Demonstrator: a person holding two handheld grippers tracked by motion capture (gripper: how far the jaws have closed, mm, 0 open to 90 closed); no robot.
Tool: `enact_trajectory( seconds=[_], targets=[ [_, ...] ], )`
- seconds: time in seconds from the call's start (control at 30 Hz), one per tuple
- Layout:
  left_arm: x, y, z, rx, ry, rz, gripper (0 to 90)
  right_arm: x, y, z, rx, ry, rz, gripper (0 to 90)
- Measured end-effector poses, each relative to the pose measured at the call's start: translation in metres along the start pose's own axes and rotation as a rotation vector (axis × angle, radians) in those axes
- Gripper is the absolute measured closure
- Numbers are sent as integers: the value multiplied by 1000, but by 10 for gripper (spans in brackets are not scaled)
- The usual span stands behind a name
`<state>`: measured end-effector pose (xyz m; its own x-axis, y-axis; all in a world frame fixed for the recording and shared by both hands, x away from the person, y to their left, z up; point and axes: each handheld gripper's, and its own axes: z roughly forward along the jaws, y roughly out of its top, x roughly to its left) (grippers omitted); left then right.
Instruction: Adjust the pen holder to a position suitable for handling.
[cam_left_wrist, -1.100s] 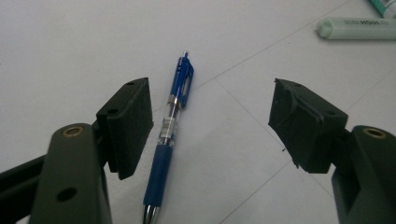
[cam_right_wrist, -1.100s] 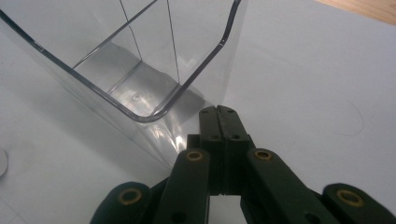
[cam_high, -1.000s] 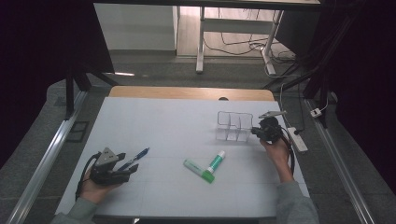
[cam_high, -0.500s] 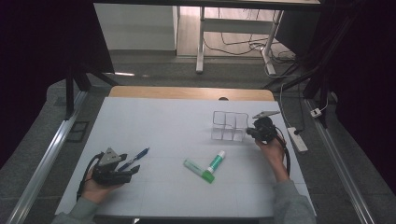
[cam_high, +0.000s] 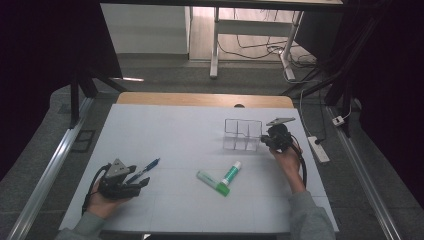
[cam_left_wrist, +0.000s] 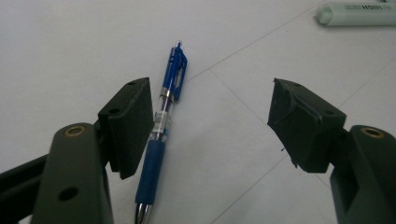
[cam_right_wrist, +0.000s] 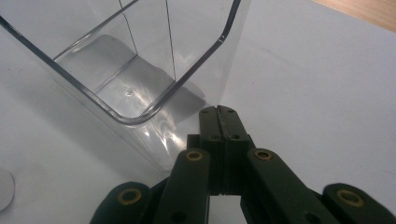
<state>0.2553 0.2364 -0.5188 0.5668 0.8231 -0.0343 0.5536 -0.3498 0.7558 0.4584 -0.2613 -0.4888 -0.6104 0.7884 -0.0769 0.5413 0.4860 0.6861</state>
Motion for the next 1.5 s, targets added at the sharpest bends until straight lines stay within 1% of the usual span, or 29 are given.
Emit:
enact_trajectory(
  seconds=[0.07, 0.2, 0.27, 0.4, 0.47, 0.6, 0.63, 0.67, 0.7, 0.73, 0.8, 0.83, 0.9, 0.97, 1.07, 1.33, 1.5],
  targets=[
    [-1, 0, 0, 3, 0, 4, 306, 2, 2, 2, 7, -4, -9, 895],
    [0, 0, -1, 1, 1, 3, 306, 4, 4, 4, 5, -6, -7, 896],
    [0, 0, 0, -1, 1, 1, 306, 7, 6, 6, 4, -1, -2, 895],
    [0, -1, 0, 4, -2, 3, 310, 11, 8, 8, 9, 13, -14, 895],
    [1, -1, 0, 2, -4, 1, 311, 12, 10, 9, 8, 9, -17, 895],
    [1, -1, 0, 2, -5, 0, 311, 14, 11, 12, -4, 34, 5, 896],
    [1, -1, 0, 2, -5, 1, 312, 18, 12, 14, 3, 31, -5, 895],
    [1, -1, 0, 2, -3, -1, 312, 18, 12, 14, 3, 31, -5, 895],
    [1, -1, 0, 2, -3, -2, 311, 21, 13, 16, 4, 41, -13, 895],
    [2, -1, 0, 2, -2, -3, 311, 21, 13, 16, 4, 41, -13, 895],
    [2, -1, 0, 0, -2, -3, 311, 26, 16, 17, 5, 60, -21, 895],
    [2, -1, 0, -1, -3, -4, 311, 26, 16, 17, 5, 60, -21, 895],
    [2, -2, -1, -2, -5, -6, 311, 32, 19, 21, 10, 64, -34, 895],
    [3, -2, -1, -1, -5, -5, 311, 34, 19, 22, 14, 67, -36, 896],
    [3, -2, 0, -1, -5, -6, 311, 40, 21, 27, 23, 72, -52, 895],
    [4, -3, 0, 2, -4, -10, 311, 47, 28, 35, 18, 85, -57, 896],
    [4, -3, 1, 6, -6, -4, 311, 51, 31, 37, 18, 89, -65, 896]
  ],
)
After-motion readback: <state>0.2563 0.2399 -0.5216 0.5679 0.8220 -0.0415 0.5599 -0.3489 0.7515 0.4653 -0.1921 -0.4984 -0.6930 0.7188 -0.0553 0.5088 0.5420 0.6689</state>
